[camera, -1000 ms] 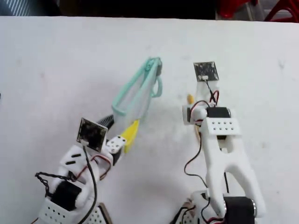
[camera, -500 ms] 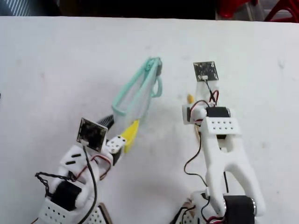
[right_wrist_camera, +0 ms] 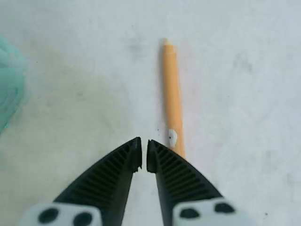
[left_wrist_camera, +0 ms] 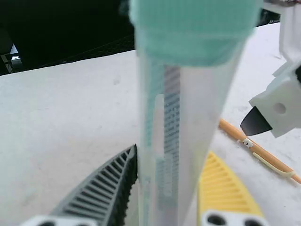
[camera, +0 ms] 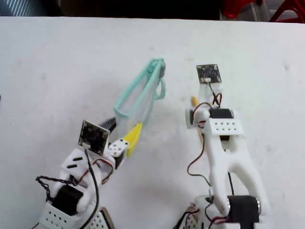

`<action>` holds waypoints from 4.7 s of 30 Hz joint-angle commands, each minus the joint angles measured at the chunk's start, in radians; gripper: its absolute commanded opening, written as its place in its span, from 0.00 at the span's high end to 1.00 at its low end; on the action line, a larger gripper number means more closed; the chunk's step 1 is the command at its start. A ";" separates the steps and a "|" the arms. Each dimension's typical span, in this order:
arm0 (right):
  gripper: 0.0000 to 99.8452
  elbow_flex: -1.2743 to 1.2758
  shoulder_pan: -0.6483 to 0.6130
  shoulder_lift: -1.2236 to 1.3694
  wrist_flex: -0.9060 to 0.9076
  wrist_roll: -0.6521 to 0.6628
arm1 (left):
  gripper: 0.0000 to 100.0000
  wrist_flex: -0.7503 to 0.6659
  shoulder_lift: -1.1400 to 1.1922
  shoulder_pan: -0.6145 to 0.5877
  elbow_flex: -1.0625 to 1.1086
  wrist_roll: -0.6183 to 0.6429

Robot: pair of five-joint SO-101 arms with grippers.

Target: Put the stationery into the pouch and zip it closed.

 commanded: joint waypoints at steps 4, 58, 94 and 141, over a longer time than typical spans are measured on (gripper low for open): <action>0.98 -0.140 0.015 0.157 -0.008 0.003 | 0.79 -0.015 0.005 0.012 -0.006 -0.011; 0.97 -0.169 0.004 0.231 -0.015 0.003 | 0.79 -0.015 0.005 0.012 -0.009 -0.011; 0.97 -0.393 0.033 0.479 0.019 0.072 | 0.79 -0.015 0.005 0.012 -0.009 -0.011; 0.98 -0.241 0.018 -0.627 0.206 -0.018 | 0.79 -0.015 0.005 0.013 -0.009 -0.011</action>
